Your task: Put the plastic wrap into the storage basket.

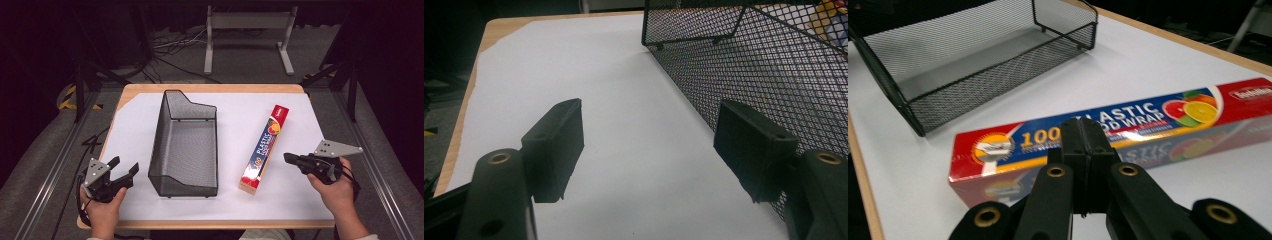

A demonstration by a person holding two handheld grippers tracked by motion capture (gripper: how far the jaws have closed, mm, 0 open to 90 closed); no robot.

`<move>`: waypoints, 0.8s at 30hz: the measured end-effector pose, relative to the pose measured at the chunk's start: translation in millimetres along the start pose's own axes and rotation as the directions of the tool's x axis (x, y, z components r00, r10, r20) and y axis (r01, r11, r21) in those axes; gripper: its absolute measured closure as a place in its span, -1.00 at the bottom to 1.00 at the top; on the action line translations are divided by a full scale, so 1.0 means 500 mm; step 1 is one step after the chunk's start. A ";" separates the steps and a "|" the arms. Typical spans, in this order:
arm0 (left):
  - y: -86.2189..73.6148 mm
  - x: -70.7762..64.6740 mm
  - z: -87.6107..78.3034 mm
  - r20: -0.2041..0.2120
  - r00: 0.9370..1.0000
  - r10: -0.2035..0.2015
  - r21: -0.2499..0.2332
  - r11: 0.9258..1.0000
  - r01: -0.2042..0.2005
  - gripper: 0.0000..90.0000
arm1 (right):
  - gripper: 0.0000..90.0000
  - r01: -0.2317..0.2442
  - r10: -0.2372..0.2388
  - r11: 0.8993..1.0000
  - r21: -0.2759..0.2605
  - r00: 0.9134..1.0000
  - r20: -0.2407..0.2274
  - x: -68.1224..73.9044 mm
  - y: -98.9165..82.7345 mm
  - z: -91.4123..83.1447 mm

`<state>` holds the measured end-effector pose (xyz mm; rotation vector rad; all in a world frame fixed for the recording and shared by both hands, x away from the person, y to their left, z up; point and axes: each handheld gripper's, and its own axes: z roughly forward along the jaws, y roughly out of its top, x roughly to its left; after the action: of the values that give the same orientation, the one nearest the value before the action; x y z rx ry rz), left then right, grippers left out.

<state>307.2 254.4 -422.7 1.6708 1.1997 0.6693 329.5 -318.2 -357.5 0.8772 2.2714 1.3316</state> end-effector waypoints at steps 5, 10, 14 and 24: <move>0.000 0.001 0.001 -0.004 1.000 0.004 0.004 1.000 -0.004 -0.36 | 1.00 -0.010 0.010 1.000 -0.003 0.997 -0.071 0.019 0.026 0.026; 0.000 0.001 0.003 -0.006 1.000 0.008 0.010 1.000 -0.008 -0.37 | 0.99 -0.002 0.003 1.000 0.004 0.995 -0.100 0.033 0.046 0.049; -0.001 0.002 0.002 -0.010 1.000 0.008 0.006 1.000 -0.008 -0.37 | 0.99 0.000 0.001 1.000 0.004 0.992 -0.127 0.047 0.063 0.071; -0.002 0.003 0.002 -0.010 1.000 0.005 0.006 1.000 -0.005 -0.38 | 1.00 0.006 0.004 0.998 0.059 0.986 -0.167 0.076 0.097 0.133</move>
<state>308.4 255.6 -424.1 1.6772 1.2062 0.6788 356.4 -232.0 -347.5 0.8107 2.4495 1.3920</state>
